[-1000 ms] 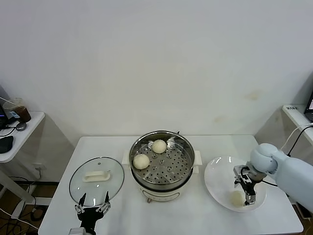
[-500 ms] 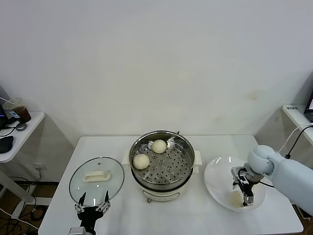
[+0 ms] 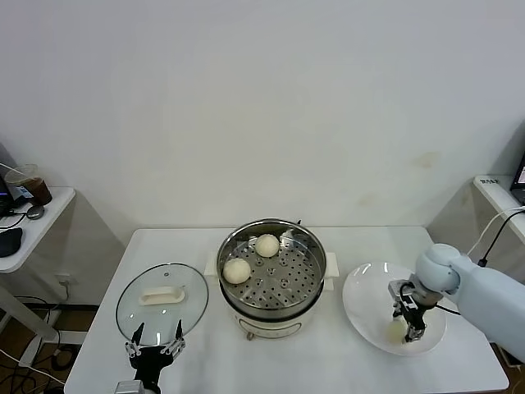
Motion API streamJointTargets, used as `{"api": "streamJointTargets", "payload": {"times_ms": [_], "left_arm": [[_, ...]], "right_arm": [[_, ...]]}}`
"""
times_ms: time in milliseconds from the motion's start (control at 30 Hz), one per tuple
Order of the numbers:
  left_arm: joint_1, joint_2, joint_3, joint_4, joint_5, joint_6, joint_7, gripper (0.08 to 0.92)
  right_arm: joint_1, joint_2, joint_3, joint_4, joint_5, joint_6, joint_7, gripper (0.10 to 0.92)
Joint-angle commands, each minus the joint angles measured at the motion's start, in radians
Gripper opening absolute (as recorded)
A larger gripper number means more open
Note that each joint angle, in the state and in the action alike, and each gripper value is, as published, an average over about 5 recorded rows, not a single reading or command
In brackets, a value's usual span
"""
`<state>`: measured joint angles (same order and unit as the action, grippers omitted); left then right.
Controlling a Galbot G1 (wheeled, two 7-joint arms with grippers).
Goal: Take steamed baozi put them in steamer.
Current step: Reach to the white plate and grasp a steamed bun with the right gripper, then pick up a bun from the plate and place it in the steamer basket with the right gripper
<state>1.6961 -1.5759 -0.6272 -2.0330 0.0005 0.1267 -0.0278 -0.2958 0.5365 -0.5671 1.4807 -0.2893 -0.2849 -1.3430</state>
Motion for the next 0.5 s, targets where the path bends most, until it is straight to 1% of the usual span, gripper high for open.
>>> {"api": "streamJointTargets", "payload": {"times_ms": [33, 133, 267, 367, 500], "left_arm": [[-0.005, -0.002, 0.001, 0.001, 0.000, 0.000, -0.001, 0.823], [-0.011, -0.004, 0.002, -0.001, 0.001, 0.001, -0.002, 0.823], [-0.016, -0.004, 0.004, -0.004, 0.008, 0.000, -0.007, 0.823], [-0.020, -0.004, 0.003, -0.002, 0.021, -0.002, -0.017, 0.823], [-0.021, -0.006, 0.004, -0.003, 0.040, -0.005, -0.028, 0.823]], "right_arm": [[0.037, -0.020, -0.010, 0.017, 0.016, -0.002, -0.005, 0.535], [0.124, -0.032, -0.053, 0.033, 0.052, -0.007, -0.007, 0.521], [0.338, -0.017, -0.152, 0.042, 0.133, -0.012, -0.017, 0.505], [0.518, 0.033, -0.223, 0.034, 0.192, -0.016, -0.024, 0.501], [0.747, 0.140, -0.354, 0.017, 0.276, -0.023, -0.027, 0.501]]}}
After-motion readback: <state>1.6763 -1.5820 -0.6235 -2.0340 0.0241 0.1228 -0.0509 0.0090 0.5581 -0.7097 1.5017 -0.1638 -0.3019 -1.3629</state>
